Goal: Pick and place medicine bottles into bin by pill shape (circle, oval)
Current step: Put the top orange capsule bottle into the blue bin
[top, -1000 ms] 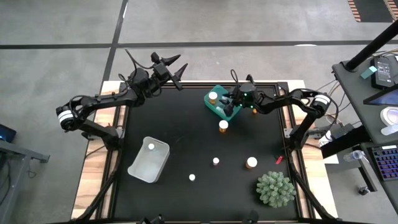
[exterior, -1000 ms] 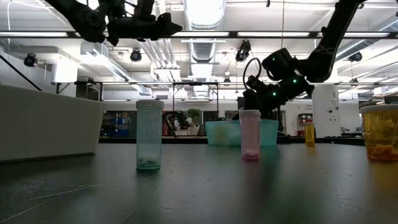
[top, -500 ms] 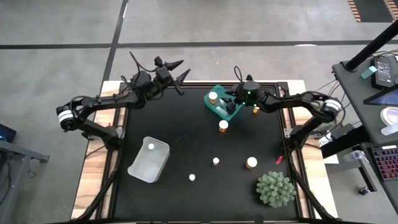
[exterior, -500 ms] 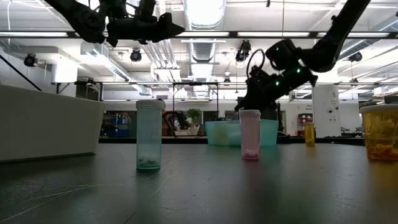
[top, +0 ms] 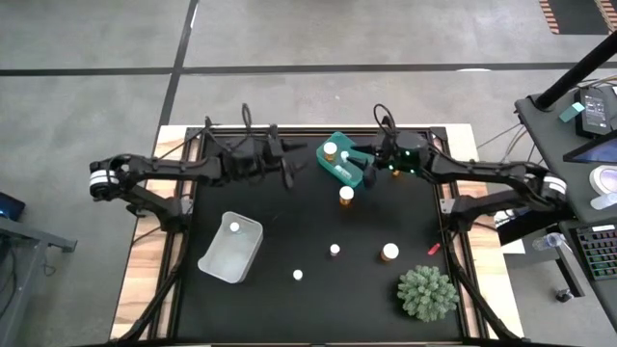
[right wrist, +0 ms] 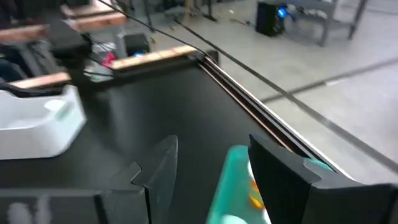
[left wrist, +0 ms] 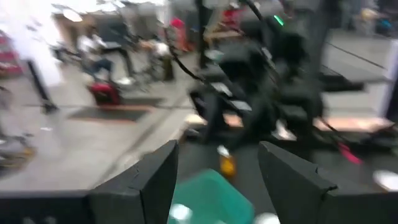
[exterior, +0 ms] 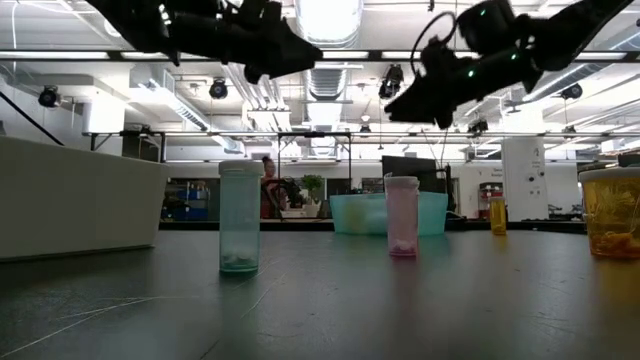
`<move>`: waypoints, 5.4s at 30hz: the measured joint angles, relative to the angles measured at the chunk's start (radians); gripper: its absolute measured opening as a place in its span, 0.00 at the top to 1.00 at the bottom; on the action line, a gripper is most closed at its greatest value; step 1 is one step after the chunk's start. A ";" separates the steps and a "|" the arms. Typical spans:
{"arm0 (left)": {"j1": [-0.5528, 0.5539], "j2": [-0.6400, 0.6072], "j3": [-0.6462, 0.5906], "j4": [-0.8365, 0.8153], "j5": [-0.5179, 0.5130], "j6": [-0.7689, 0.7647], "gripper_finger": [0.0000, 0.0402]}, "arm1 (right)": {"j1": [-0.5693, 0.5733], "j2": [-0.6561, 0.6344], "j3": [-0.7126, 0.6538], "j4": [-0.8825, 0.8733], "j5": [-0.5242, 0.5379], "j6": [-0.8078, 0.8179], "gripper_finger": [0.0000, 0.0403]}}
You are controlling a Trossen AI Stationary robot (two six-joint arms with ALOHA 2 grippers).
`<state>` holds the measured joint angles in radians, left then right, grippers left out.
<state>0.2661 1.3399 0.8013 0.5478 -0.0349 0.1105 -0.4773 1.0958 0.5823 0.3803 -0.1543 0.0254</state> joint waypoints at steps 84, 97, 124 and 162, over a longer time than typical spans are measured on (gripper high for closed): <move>-0.578 -0.542 -0.209 -0.464 -0.477 0.054 0.49 | 0.490 0.599 0.758 -1.321 0.578 1.117 0.22; -0.581 -0.586 -0.235 -0.445 -0.477 0.054 0.49 | 0.461 0.660 0.749 -1.286 0.630 1.119 0.24; -0.581 -0.570 -0.234 -0.415 -0.479 0.078 0.49 | 0.460 0.724 0.747 -1.230 0.592 1.100 0.50; -0.581 -0.548 -0.233 -0.339 -0.478 0.089 0.49 | 0.091 0.470 0.653 -1.116 0.550 0.457 0.49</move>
<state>-0.3149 0.7921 0.5678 0.2092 -0.5133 0.1997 -0.3859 1.5661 1.2350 -0.7356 0.3956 0.4823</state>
